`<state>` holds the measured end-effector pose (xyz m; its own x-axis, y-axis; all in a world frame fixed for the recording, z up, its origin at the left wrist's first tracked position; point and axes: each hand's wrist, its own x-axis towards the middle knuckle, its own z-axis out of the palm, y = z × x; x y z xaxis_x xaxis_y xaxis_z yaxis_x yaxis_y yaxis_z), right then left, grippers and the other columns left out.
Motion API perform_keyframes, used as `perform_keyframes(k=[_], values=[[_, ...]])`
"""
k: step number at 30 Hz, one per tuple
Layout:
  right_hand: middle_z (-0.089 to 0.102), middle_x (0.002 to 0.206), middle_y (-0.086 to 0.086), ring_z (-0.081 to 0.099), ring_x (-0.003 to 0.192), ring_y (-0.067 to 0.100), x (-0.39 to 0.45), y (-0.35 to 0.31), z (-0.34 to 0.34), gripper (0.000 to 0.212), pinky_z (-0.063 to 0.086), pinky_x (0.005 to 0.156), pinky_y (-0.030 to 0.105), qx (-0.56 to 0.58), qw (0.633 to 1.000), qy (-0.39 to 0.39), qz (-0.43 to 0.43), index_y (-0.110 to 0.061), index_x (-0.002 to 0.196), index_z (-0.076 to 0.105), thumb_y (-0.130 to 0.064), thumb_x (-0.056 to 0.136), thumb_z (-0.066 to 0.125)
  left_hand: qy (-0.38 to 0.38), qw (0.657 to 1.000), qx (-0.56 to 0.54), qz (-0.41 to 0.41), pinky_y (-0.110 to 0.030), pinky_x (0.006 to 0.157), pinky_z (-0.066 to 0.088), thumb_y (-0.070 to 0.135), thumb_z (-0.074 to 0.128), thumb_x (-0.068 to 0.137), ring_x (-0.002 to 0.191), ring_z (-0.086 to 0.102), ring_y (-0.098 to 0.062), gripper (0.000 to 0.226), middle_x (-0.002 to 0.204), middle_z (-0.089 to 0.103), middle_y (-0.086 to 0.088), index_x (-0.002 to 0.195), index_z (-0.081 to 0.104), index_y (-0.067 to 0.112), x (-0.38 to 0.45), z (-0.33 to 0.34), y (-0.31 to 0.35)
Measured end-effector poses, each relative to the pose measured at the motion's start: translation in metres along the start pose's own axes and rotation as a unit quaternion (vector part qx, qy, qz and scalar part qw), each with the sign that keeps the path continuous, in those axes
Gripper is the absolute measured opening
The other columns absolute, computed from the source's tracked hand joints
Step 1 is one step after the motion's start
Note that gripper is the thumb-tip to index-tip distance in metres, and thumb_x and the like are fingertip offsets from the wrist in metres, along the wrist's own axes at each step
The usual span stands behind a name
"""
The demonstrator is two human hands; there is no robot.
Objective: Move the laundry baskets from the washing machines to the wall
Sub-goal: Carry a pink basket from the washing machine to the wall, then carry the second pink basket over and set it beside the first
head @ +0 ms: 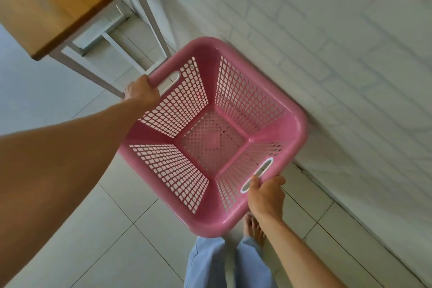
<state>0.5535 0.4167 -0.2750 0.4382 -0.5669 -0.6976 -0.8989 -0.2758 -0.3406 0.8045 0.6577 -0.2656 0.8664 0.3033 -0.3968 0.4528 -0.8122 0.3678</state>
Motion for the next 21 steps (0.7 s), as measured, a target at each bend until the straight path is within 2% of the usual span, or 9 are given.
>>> perform_keyframes(k=[5,7,9,11,13,15,17,19,21], values=[[0.067,0.097,0.014,0.071,0.078,0.031,-0.007,-0.009,-0.018,0.038,0.061,0.072,0.046,0.008,0.999,-0.041,0.017,-0.008,0.115,0.038,-0.039,0.099,0.052,-0.045,0.997,0.059,0.005,-0.059,0.101,0.042,0.022,0.067,0.074,0.117,0.048,-0.034,0.058,0.119,0.057,-0.013,0.128,0.047,0.024,-0.023,-0.010,0.007],[0.066,0.091,0.010,0.069,0.077,0.028,-0.016,-0.013,-0.038,0.046,0.058,0.067,0.041,-0.035,0.998,-0.054,0.022,-0.007,0.119,0.043,-0.049,0.100,0.044,-0.055,0.997,0.051,-0.002,-0.064,0.110,0.029,0.015,0.063,0.075,0.135,0.033,-0.038,0.069,0.138,0.046,-0.017,0.140,0.040,0.023,-0.054,-0.013,0.018],[0.063,0.087,0.006,0.065,0.074,0.025,-0.032,-0.020,-0.063,0.050,0.049,0.059,0.034,-0.071,0.996,-0.059,0.008,-0.005,0.120,0.045,-0.051,0.101,0.037,-0.097,0.994,0.046,0.011,-0.062,0.114,0.025,0.011,0.059,0.074,0.142,0.025,-0.040,0.078,0.148,0.039,-0.019,0.147,0.035,0.021,-0.093,-0.017,0.030],[0.064,0.096,0.011,0.063,0.080,0.028,-0.048,-0.025,-0.086,0.051,0.046,0.065,0.034,-0.076,0.996,-0.053,-0.006,-0.003,0.122,0.046,-0.048,0.102,0.032,-0.148,0.987,0.050,0.037,-0.056,0.113,0.032,0.013,0.057,0.076,0.138,0.034,-0.040,0.075,0.143,0.048,-0.019,0.148,0.037,0.017,-0.140,-0.025,0.045],[0.066,0.109,0.017,0.064,0.092,0.032,-0.069,-0.026,-0.111,0.053,0.050,0.076,0.039,-0.048,0.998,-0.039,-0.013,-0.002,0.123,0.048,-0.048,0.102,0.030,-0.199,0.974,0.054,0.096,-0.051,0.110,0.038,0.017,0.057,0.084,0.128,0.048,-0.037,0.056,0.132,0.059,-0.016,0.139,0.049,0.010,-0.191,-0.033,0.069],[0.068,0.109,0.016,0.065,0.095,0.031,-0.087,-0.032,-0.122,0.054,0.050,0.077,0.038,-0.023,0.999,-0.036,-0.028,-0.003,0.121,0.051,-0.048,0.102,0.029,-0.229,0.960,0.052,0.149,-0.047,0.097,0.050,0.016,0.054,0.088,0.103,0.064,-0.033,0.042,0.120,0.067,-0.013,0.129,0.059,0.011,-0.231,-0.037,0.088],[0.067,0.109,0.017,0.064,0.096,0.032,-0.114,-0.026,-0.146,0.053,0.043,0.074,0.033,0.013,0.999,-0.032,-0.021,-0.003,0.118,0.055,-0.046,0.103,0.029,-0.252,0.943,0.051,0.210,-0.041,0.084,0.058,0.014,0.054,0.090,0.079,0.067,-0.027,0.038,0.112,0.072,-0.010,0.126,0.062,0.015,-0.279,-0.041,0.111],[0.066,0.115,0.020,0.062,0.108,0.036,-0.140,-0.009,-0.171,0.050,0.040,0.078,0.034,0.046,0.999,-0.025,-0.015,-0.002,0.119,0.057,-0.041,0.103,0.031,-0.274,0.926,0.053,0.254,-0.039,0.085,0.058,0.018,0.054,0.091,0.083,0.069,-0.022,0.038,0.117,0.071,-0.005,0.129,0.061,0.019,-0.322,-0.041,0.130],[0.065,0.118,0.021,0.061,0.112,0.037,-0.163,0.018,-0.198,0.046,0.041,0.081,0.034,0.085,0.996,-0.016,-0.008,-0.001,0.118,0.058,-0.036,0.103,0.033,-0.302,0.912,0.045,0.275,-0.031,0.073,0.060,0.021,0.057,0.090,0.084,0.071,-0.018,0.042,0.125,0.067,-0.004,0.132,0.060,0.021,-0.367,-0.043,0.147]])
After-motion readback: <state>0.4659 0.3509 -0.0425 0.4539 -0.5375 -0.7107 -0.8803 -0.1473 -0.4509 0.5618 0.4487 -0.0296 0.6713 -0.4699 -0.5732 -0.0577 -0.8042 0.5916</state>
